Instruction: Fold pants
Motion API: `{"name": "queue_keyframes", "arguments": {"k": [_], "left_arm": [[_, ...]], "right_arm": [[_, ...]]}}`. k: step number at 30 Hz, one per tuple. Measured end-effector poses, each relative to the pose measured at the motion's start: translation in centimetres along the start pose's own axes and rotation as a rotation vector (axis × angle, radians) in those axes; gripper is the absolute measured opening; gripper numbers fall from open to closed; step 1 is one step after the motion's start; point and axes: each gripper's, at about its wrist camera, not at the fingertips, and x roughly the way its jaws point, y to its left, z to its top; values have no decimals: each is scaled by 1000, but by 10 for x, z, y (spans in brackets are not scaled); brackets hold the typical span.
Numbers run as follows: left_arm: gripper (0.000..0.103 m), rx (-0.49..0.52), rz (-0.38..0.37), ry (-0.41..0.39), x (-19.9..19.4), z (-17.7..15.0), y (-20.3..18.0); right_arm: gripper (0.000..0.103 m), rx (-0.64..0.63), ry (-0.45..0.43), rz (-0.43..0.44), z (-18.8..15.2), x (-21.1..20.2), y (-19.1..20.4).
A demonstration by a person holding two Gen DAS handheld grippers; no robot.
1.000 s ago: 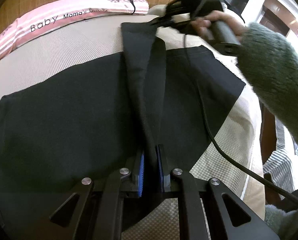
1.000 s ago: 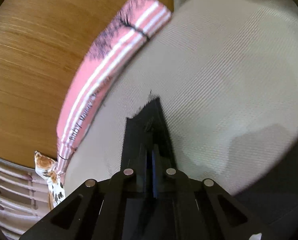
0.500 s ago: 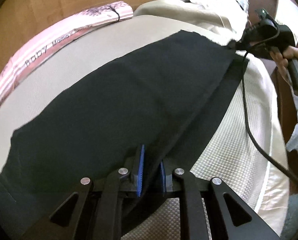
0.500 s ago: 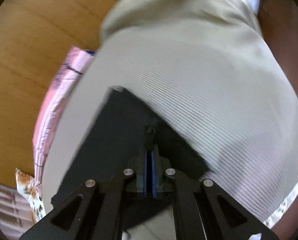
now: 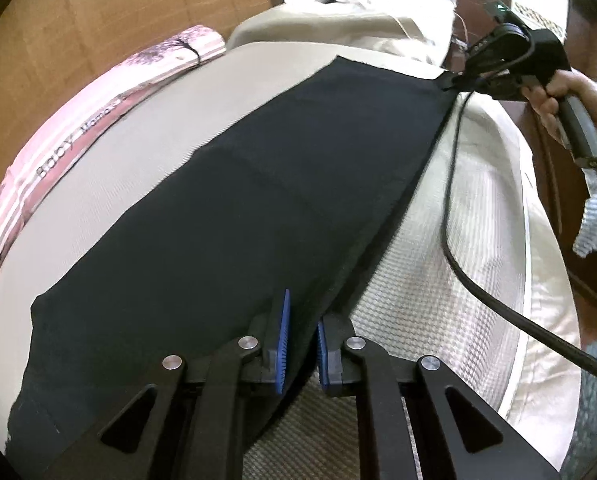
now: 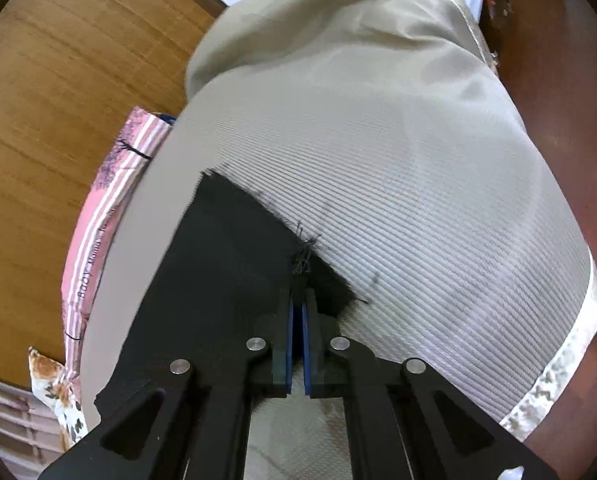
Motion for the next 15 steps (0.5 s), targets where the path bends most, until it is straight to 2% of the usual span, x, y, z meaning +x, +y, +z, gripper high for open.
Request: {"name": "queue_keyframes", "arguments": {"k": [4, 7, 10, 12, 15], "left_arm": [[12, -14, -3, 2, 7, -2, 0], [15, -51, -19, 16, 6, -2, 5], [26, -100, -37, 42, 3, 0, 13], [40, -140, -64, 39, -7, 0, 20], [48, -177, -75, -26, -34, -4, 35]], "right_arm": [[1, -1, -3, -17, -3, 4, -2], [10, -17, 18, -27, -1, 3, 3], [37, 0, 21, -52, 0, -6, 8], [40, -16, 3, -84, 0, -16, 13], [40, -89, -19, -89, 0, -31, 32]]}}
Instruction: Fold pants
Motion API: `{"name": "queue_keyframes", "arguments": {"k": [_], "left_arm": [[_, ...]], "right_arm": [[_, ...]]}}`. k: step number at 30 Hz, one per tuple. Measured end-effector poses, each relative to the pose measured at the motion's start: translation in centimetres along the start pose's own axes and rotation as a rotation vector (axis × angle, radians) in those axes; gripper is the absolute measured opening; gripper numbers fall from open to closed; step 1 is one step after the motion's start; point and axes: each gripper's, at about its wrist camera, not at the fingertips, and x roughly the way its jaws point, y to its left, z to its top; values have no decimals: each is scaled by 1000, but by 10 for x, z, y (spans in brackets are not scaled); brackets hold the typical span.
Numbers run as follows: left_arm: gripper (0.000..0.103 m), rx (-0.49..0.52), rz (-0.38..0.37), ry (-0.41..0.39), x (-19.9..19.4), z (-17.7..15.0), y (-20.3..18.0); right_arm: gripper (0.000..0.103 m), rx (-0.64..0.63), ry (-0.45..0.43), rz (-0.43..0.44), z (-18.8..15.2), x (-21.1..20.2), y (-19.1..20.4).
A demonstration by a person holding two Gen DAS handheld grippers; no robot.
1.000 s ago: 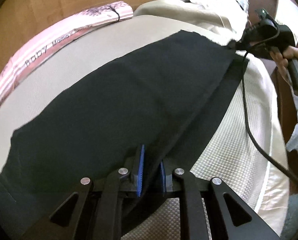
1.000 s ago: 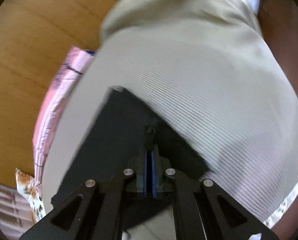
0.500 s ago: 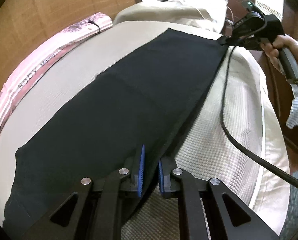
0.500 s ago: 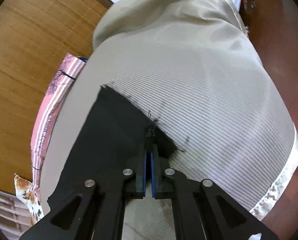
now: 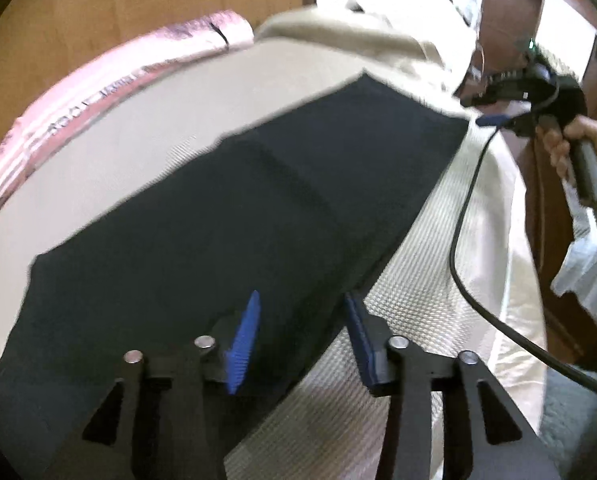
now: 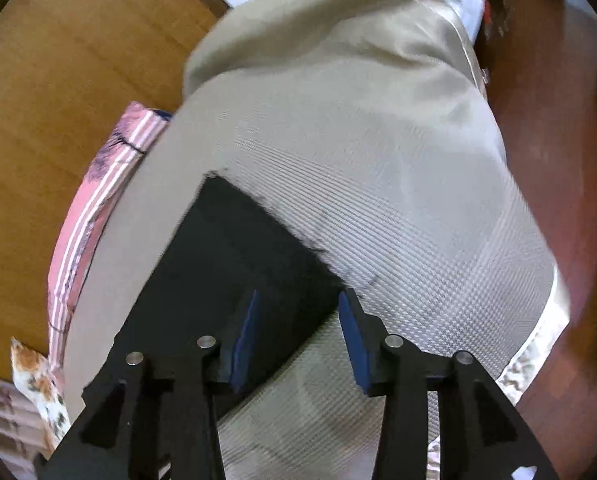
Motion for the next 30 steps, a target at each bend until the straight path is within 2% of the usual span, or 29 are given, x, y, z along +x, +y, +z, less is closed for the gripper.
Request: {"name": "queue_keyframes", "arguments": {"k": [2, 5, 7, 11, 16, 20, 24, 30], "left_arm": [[51, -38, -1, -37, -16, -1, 13], [55, -145, 79, -96, -38, -3, 49], [55, -238, 164, -112, -47, -9, 80], [55, -388, 281, -112, -59, -31, 127], [55, -492, 355, -88, -66, -62, 161], [55, -550, 373, -60, -66, -86, 172], [55, -618, 356, -46, -63, -108, 180], [55, -608, 347, -74, -65, -110, 178]], "right_arm": [[40, -82, -10, 6, 0, -7, 23], [40, -232, 20, 81, -9, -4, 74], [40, -341, 76, 145, -25, 8, 116], [40, -549, 222, 244, -70, 44, 203], [40, -756, 394, 337, -137, 93, 304], [40, -862, 521, 418, -183, 124, 372], [41, -945, 624, 456, -222, 151, 416], [41, -980, 724, 458, -252, 187, 447]]}}
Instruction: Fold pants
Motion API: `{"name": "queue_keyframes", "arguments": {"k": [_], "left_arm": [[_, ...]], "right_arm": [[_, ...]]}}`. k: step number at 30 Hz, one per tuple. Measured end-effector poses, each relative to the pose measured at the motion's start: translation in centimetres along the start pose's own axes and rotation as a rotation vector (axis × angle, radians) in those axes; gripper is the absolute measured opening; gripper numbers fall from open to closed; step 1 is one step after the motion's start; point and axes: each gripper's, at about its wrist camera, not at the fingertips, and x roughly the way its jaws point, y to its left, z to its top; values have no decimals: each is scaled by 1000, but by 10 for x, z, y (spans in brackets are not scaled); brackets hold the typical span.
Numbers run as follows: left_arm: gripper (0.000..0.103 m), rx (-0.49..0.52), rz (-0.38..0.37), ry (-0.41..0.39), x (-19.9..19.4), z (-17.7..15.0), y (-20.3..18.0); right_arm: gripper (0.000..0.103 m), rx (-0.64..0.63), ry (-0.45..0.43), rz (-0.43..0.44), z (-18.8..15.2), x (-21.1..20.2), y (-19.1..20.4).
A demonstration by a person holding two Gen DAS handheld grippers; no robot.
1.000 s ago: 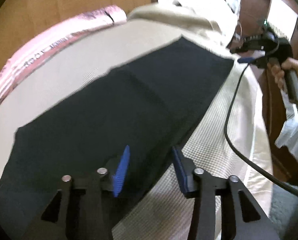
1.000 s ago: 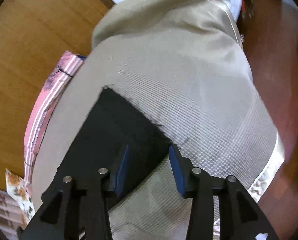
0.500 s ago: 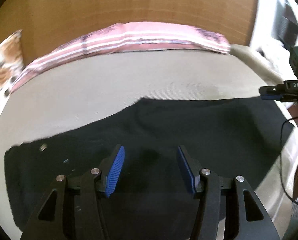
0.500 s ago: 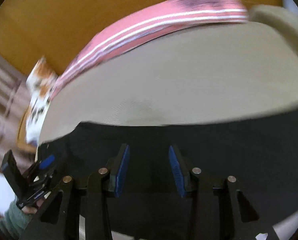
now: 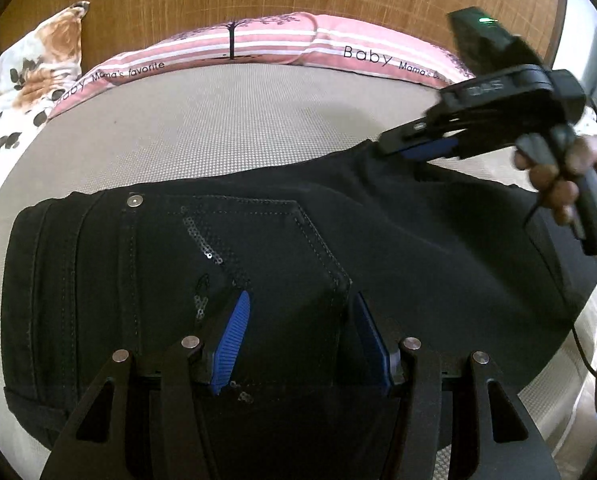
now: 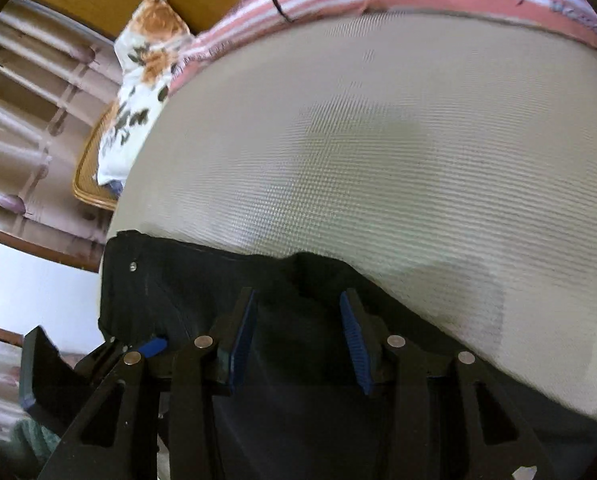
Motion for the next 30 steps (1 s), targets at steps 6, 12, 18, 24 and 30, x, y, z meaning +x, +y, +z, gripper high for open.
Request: {"name": "queue_keyframes", "arguments": {"k": [6, 12, 18, 24, 30], "left_arm": [[55, -37, -54, -23, -3, -2, 9], [55, -19, -44, -46, -3, -7, 7], [55, 5, -6, -21, -3, -1, 1], [55, 34, -22, -115, -26, 35, -17], [55, 139, -106, -124, -6, 73, -63]], "right_arm": [[11, -19, -37, 42, 14, 3, 13], [9, -20, -85, -52, 13, 21, 6], [39, -33, -121, -64, 9, 4, 15], [44, 4, -257, -103, -23, -72, 8], [44, 78, -248, -285, -77, -131, -37]]}}
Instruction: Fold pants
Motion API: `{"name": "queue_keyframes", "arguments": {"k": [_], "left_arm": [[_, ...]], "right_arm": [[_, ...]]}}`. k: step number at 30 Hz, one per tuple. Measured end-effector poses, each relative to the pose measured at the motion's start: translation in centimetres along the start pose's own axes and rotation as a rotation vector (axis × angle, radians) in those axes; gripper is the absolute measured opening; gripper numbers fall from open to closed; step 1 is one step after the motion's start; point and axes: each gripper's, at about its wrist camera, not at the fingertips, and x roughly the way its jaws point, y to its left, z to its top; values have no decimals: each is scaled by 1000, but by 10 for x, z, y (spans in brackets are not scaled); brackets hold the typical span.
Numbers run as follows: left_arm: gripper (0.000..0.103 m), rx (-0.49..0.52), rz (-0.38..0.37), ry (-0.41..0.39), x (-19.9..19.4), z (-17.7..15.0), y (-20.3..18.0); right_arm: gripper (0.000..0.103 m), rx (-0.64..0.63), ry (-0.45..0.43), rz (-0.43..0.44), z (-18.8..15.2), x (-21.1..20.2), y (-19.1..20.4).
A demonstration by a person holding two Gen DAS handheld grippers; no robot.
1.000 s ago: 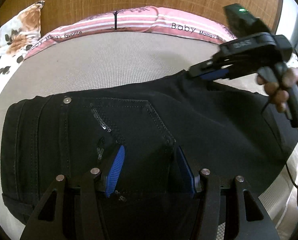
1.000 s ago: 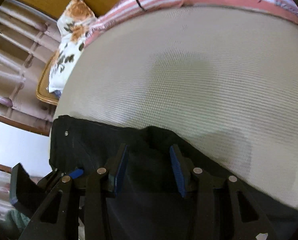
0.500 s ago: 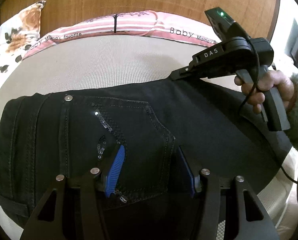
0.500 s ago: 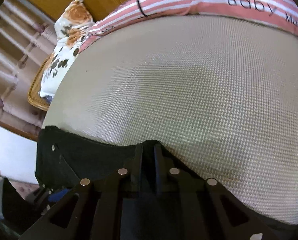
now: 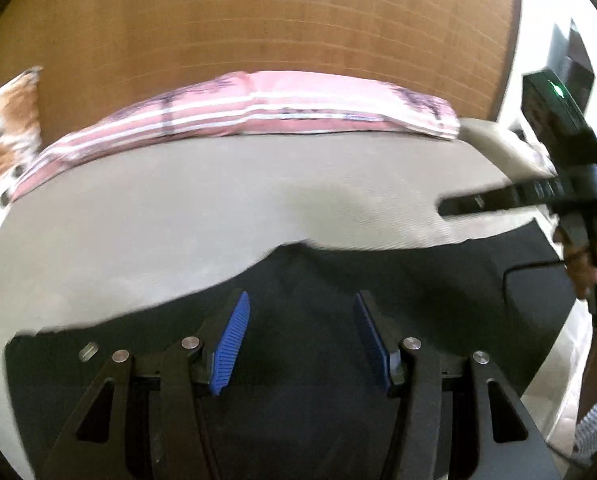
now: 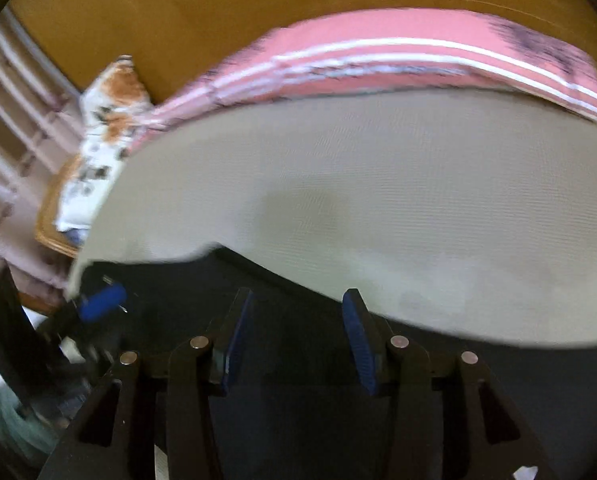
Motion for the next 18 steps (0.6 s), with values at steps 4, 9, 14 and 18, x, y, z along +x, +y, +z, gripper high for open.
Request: {"name": "queue_keyframes", "arguments": {"k": [4, 9, 14, 18], "left_arm": [[55, 40, -52, 28, 32, 17, -22], [55, 43, -60, 90, 72, 25, -30], [55, 25, -53, 147, 105, 20, -19], [55, 57, -26, 134, 109, 17, -23]], "right_arm": [[44, 48, 28, -89, -24, -15, -38], [44, 121, 42, -143, -41, -6, -76], [36, 140, -18, -211, -41, 10, -90], [36, 128, -61, -241, -38, 17, -91]]}}
